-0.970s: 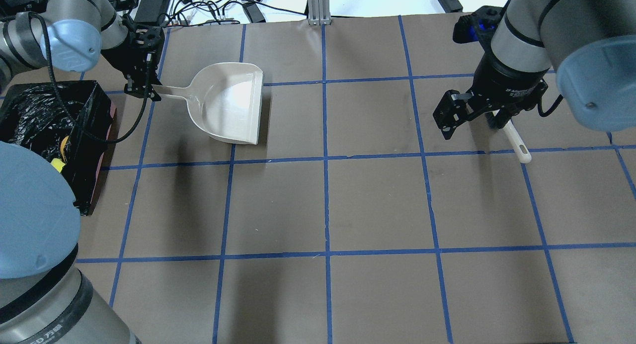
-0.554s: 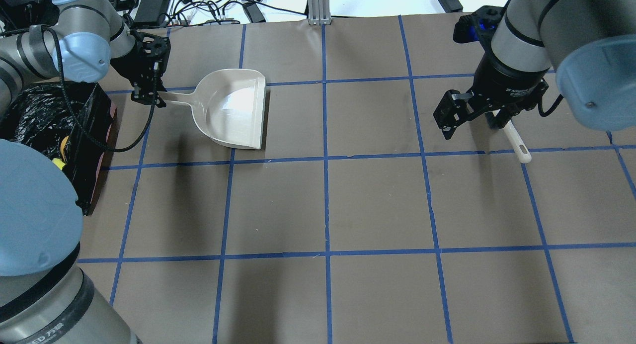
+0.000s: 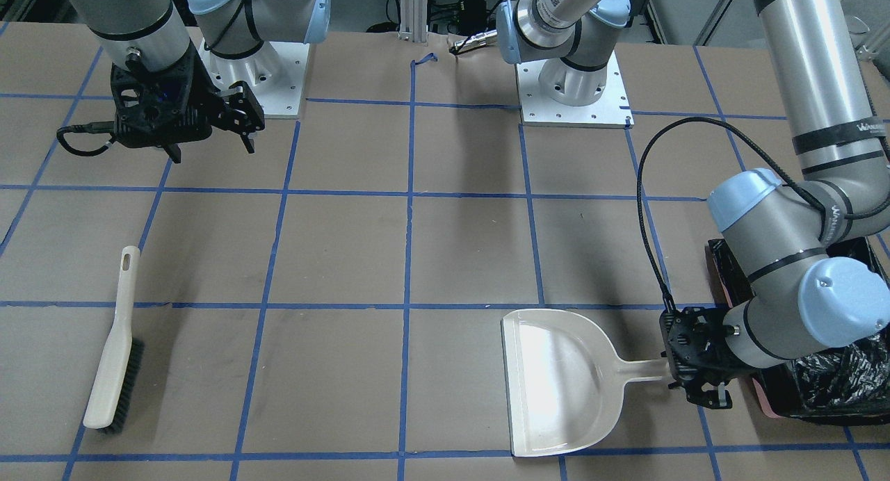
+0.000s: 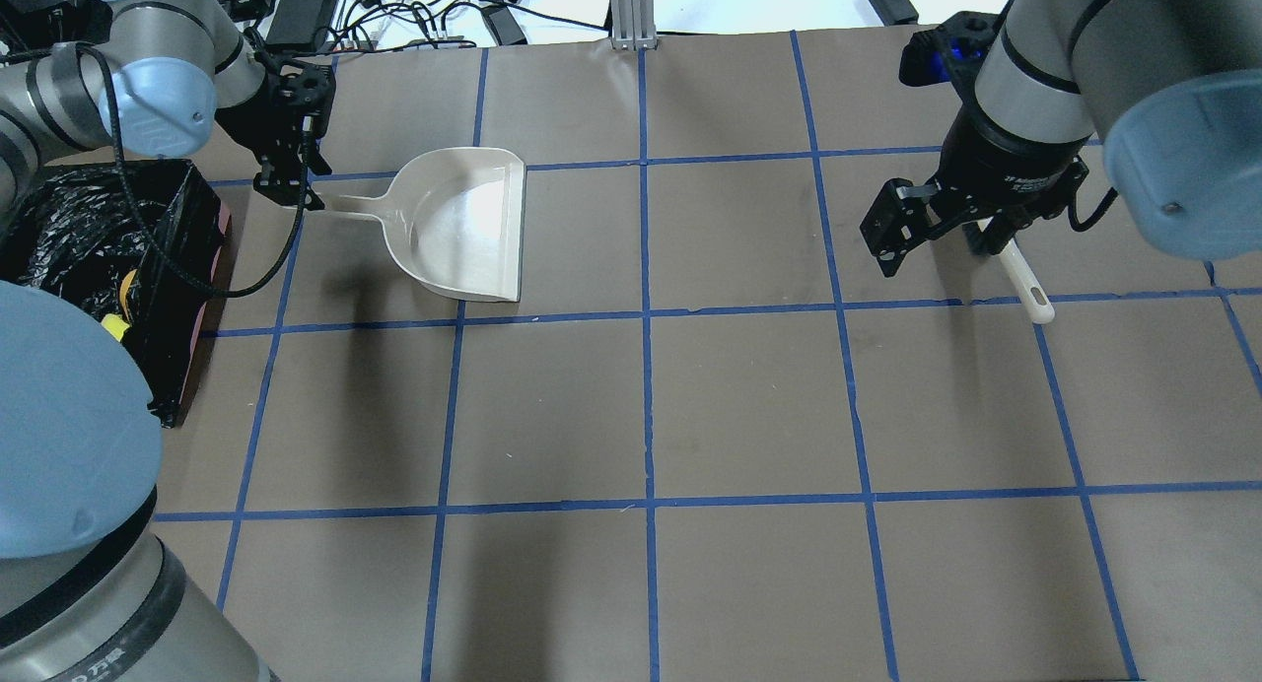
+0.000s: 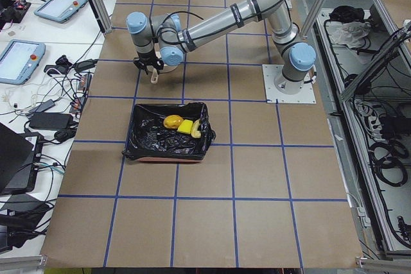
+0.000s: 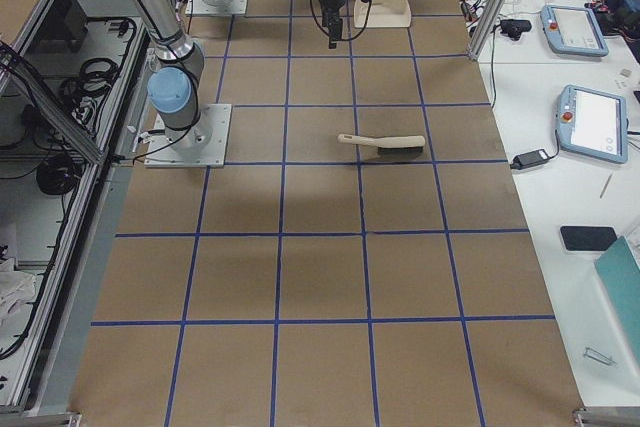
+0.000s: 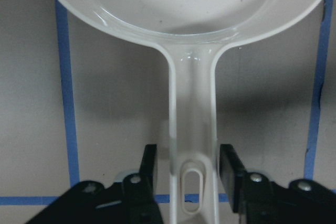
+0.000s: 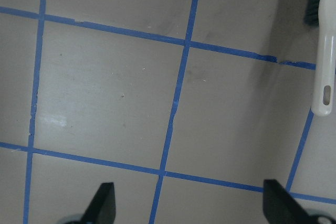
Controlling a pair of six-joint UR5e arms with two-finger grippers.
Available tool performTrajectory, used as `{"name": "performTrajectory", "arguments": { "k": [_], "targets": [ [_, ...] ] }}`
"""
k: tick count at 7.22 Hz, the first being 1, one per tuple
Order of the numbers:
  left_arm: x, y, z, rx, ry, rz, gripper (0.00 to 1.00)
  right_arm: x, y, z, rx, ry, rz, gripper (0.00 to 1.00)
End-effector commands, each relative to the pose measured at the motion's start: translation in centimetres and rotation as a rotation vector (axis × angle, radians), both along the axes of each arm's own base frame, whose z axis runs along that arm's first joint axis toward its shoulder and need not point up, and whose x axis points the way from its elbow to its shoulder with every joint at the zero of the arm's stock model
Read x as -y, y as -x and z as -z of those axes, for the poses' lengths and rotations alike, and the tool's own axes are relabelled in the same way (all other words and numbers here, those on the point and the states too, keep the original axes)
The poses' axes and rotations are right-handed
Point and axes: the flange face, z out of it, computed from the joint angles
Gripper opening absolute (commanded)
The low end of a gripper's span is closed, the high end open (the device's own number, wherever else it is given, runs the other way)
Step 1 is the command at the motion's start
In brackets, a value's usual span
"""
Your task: Sweep and dump trash into bin
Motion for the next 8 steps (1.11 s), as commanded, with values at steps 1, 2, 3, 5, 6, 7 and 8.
{"name": "performTrajectory", "arguments": {
  "k": [1, 2, 3, 5, 6, 7, 8],
  "targets": [
    [-0.3, 0.5, -7.9, -0.013, -0.012, -0.052, 0.58, 0.1, 0.0, 0.0, 0.000, 0.001, 0.002, 1.00],
    [-0.7, 1.2, -9.6, -0.014, -0.014, -0.071, 0.58, 0.1, 0.0, 0.0, 0.000, 0.003, 0.002, 1.00],
    [-1.2, 3.8, -11.8, -0.003, 0.012, -0.203, 0.58, 0.1, -0.1, 0.0, 0.007, 0.001, 0.004, 1.00],
    [-3.8, 9.8, -15.9, -0.014, 0.038, -0.464, 0.59, 0.1, 0.1, 0.0, 0.001, 0.001, 0.005, 1.00],
    [-5.2, 11.6, -17.9, -0.041, 0.054, -0.653, 0.59, 0.1, 0.1, 0.1, 0.001, 0.000, 0.003, 1.00],
    [-6.7, 12.6, -18.8, -0.050, 0.053, -0.759, 0.59, 0.1, 0.0, 0.0, 0.004, 0.001, 0.005, 1.00],
    [-8.4, 13.5, -19.3, -0.084, 0.031, -0.949, 0.64, 0.1, -0.1, 0.0, 0.009, 0.003, 0.004, 1.00]
  ]
}}
